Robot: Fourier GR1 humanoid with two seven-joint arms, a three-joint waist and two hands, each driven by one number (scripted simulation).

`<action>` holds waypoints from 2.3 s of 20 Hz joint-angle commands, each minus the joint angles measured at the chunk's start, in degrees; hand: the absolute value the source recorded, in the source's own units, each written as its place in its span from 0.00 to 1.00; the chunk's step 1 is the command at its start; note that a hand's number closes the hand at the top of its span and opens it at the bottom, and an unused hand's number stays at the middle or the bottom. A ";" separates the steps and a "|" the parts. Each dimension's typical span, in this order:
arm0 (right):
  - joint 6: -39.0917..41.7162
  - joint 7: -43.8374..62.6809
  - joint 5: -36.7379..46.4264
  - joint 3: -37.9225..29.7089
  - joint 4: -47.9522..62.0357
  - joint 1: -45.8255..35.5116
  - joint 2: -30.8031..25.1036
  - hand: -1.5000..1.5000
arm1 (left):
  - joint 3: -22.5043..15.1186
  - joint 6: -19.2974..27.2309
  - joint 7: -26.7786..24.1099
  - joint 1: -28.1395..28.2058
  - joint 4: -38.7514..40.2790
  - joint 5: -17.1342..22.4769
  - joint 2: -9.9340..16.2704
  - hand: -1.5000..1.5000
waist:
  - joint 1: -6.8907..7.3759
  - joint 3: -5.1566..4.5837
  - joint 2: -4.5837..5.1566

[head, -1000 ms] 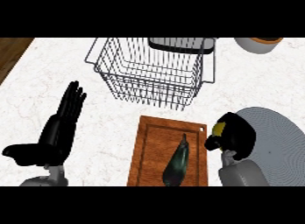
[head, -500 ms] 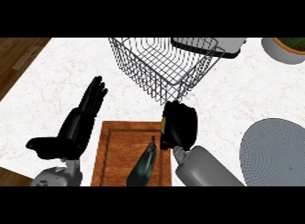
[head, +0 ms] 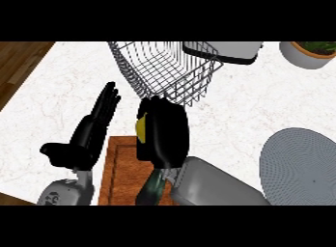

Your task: Pick the lemon from the placemat and place it in the basket

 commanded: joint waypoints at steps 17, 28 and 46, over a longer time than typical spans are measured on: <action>-1.55 24.66 -6.54 3.52 4.56 -22.49 0.28 1.00 | 4.05 2.97 -0.49 1.05 1.61 -0.22 0.60 0.50 | -7.23 -0.39 -1.75; -6.36 26.13 -8.71 2.20 11.71 -26.42 0.27 1.00 | 4.50 3.17 -2.77 4.53 0.02 -0.41 0.92 0.50 | -8.55 -0.23 -1.24; -12.36 19.26 -12.66 7.50 20.51 -20.04 0.28 1.00 | 7.32 2.23 -1.95 3.80 -0.84 1.78 2.07 0.50 | -11.03 -0.11 -0.94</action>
